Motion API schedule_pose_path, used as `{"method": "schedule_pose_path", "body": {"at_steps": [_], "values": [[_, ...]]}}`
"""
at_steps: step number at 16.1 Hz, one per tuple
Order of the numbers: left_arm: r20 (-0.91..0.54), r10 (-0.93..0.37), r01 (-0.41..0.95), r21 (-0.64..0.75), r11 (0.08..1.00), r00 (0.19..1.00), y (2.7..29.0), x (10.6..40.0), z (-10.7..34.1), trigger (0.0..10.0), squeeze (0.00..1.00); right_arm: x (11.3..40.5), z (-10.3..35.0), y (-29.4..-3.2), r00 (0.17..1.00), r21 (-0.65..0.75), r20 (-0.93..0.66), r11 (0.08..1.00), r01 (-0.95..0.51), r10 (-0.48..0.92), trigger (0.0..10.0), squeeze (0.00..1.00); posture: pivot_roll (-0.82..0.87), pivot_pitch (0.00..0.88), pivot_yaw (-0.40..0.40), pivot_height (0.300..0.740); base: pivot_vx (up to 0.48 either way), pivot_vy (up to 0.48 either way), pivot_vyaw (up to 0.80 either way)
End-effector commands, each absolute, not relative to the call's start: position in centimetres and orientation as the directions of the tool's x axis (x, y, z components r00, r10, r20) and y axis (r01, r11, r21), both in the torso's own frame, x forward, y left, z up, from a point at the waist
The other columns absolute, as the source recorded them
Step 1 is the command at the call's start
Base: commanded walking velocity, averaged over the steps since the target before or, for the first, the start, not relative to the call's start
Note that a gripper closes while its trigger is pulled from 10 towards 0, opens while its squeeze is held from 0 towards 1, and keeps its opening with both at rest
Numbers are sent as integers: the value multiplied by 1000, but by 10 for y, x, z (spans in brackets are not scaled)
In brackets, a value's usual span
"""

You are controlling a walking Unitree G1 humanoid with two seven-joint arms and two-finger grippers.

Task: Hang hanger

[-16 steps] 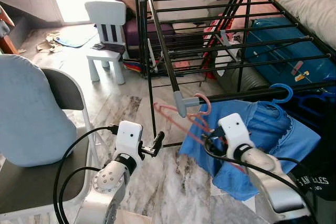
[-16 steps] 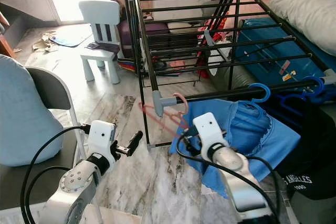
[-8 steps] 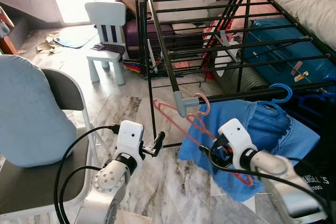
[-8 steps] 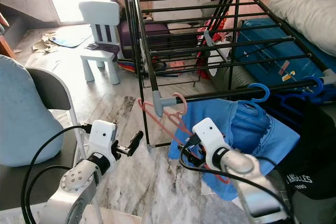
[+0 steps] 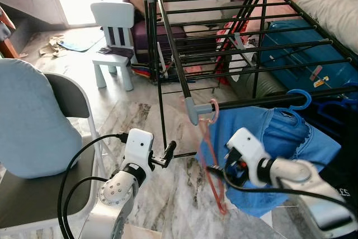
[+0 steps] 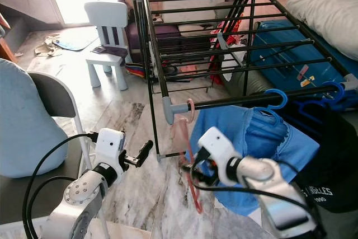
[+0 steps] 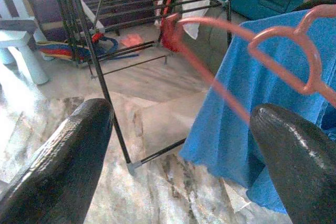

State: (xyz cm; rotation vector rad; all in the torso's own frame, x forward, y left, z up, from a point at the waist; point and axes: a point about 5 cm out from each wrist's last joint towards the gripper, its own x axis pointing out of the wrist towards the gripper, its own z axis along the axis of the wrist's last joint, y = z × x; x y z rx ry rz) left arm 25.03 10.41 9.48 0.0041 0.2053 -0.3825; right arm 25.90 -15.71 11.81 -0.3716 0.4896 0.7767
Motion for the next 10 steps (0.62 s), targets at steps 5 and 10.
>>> {"method": "schedule_pose_path", "body": {"at_steps": [5,10], "values": [[-214,-377,381,-21,924,901,103,251,93,10000,0,267,118,-170,666,-234,-563,679,-696,488,10000,0,-109,29,18,740,0,0,0],[-200,-367,372,-10,928,909,105,252,95,10000,0,266,125,-169,669,-227,-532,674,-703,518,10000,0,-114,29,26,740,0,0,0]]}}
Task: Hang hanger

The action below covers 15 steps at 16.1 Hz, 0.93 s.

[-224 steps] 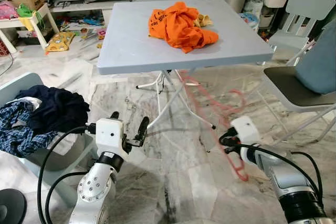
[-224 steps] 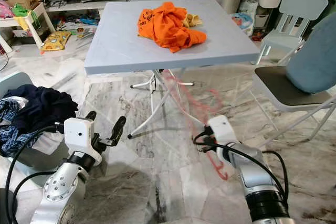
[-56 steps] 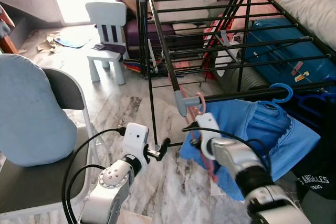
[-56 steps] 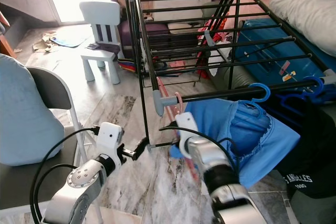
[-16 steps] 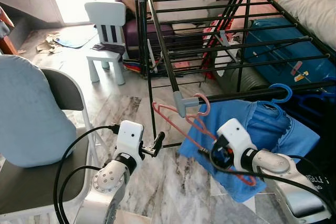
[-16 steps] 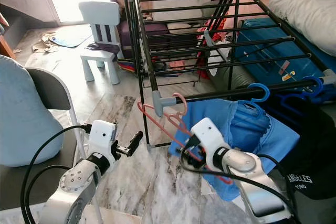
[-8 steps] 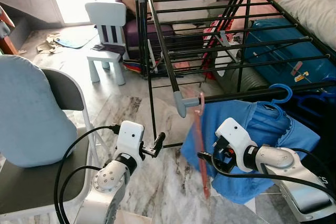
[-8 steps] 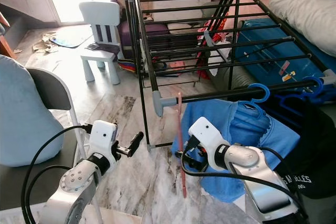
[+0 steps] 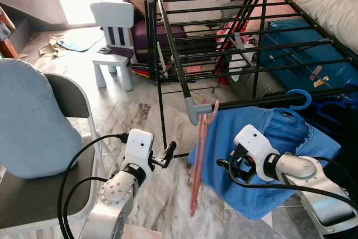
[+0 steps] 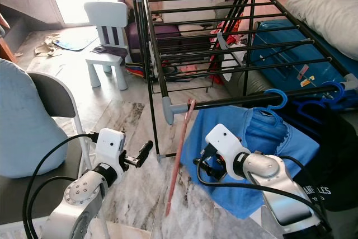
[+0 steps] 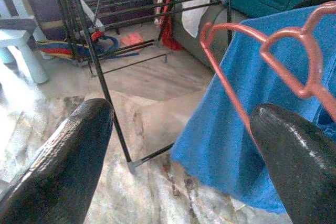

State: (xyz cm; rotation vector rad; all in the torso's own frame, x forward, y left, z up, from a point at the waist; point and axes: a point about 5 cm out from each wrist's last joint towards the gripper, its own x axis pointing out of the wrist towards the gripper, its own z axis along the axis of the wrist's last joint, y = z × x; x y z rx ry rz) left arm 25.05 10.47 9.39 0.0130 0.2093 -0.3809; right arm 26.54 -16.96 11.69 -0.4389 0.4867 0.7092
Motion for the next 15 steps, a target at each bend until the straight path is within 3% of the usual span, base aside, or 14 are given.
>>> {"method": "schedule_pose_path", "body": {"at_steps": [1,15], "values": [[-198,-364,369,-11,929,910,105,252,96,10000,0,267,125,-170,672,-223,-530,679,-699,518,10000,0,-115,28,26,740,0,0,0],[-185,-354,361,4,933,917,105,257,99,10000,0,271,117,-160,683,-200,-520,704,-681,513,10000,0,-106,20,26,740,-272,0,0]]}}
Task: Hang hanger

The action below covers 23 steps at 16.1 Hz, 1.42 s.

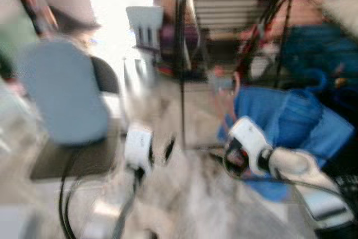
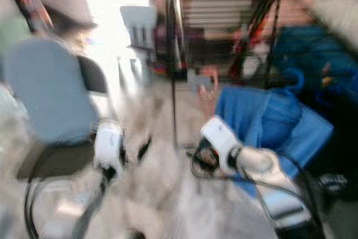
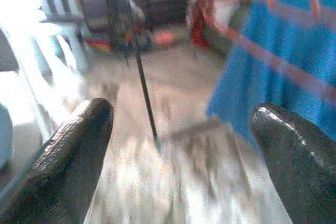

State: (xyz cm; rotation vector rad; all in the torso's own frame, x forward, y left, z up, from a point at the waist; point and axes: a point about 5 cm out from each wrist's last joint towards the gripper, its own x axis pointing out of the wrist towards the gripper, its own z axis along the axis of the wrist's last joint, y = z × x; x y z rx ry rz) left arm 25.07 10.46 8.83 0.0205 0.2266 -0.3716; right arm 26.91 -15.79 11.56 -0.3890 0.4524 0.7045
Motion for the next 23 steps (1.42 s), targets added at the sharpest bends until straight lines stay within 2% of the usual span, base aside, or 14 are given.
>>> {"method": "schedule_pose_path", "body": {"at_steps": [1,5,7,9,12,15,16,17,18,20,21,23], "values": [[-182,-351,358,10,934,919,106,257,99,10000,0,271,117,-160,683,-199,-520,705,-680,513,10000,0,-103,18,26,740,-277,0,0],[-148,-277,292,93,952,949,119,261,105,10000,0,276,117,-157,703,-220,-505,713,-665,500,10000,0,-84,0,35,740,-132,0,0],[-117,-218,233,138,962,969,133,265,111,10000,0,282,118,-156,746,-230,-479,755,-615,462,10000,0,-72,0,45,740,0,0,0],[-72,-128,140,203,969,989,157,264,118,10000,0,292,117,-158,814,-216,-440,834,-507,380,10000,0,-59,0,58,740,0,0,0],[-63,-116,129,272,954,991,173,251,119,10000,0,300,119,-149,890,-229,-332,889,-397,312,10000,0,-39,0,75,740,0,0,0],[-38,-46,54,241,969,998,171,248,119,10000,0,307,131,-152,970,-253,-179,945,-207,164,10000,0,-25,0,68,740,0,0,0],[-37,-24,30,183,983,999,166,246,117,10000,0,305,130,-155,986,-168,-144,979,-113,89,10000,0,-26,0,63,740,0,0,0],[-27,-24,29,183,983,999,164,244,117,10000,0,303,128,-156,988,-158,-136,983,-89,68,10000,0,-28,0,62,740,0,0,0],[-27,-42,46,172,984,999,162,242,117,10000,0,300,123,-157,988,-73,-153,997,-39,27,10000,0,-37,0,59,740,0,0,0],[-46,10,-5,108,994,999,161,242,113,10000,0,293,118,-159,985,-57,-172,998,-36,26,10000,0,-63,0,54,740,0,0,0],[-50,-4,9,95,995,999,156,243,112,10000,0,290,117,-155,983,-118,-169,989,-92,71,10000,0,-70,0,49,740,0,0,0],[-56,-29,34,87,996,998,151,244,111,10000,0,289,115,-154,981,-121,-173,987,-111,89,10000,0,-77,0,46,740,0,0,0]]}}
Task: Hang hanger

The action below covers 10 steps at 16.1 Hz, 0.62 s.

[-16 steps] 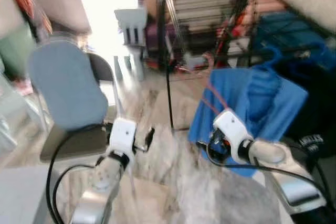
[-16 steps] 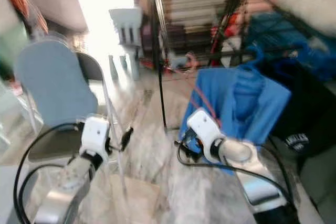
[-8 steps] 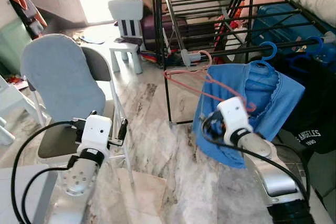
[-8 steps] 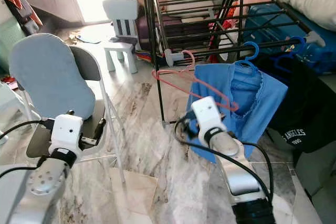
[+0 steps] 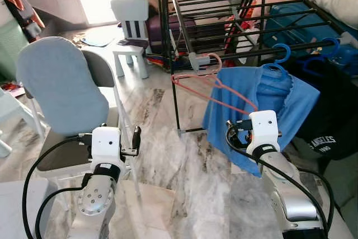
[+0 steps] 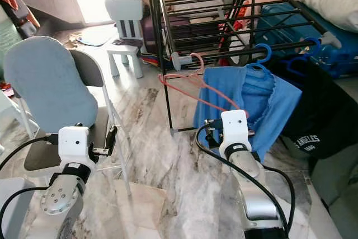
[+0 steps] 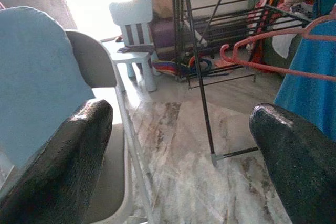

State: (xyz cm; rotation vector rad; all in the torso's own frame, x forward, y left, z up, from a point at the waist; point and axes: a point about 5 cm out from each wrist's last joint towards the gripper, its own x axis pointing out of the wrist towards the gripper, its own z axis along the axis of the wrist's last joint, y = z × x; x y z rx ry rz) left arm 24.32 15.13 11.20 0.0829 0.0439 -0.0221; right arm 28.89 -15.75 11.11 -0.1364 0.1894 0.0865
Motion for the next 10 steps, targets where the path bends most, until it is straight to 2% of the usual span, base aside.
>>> {"method": "schedule_pose_path", "body": {"at_steps": [1,10], "values": [[-57,-36,40,78,996,998,149,243,110,10000,0,287,115,-153,980,-106,-172,987,-120,100,10000,0,-79,0,36,740,0,-247,0],[-87,-11,15,43,999,996,146,237,106,10000,0,282,116,-137,963,-69,-174,973,-221,206,10000,0,-73,0,16,740,0,-319,0]]}}
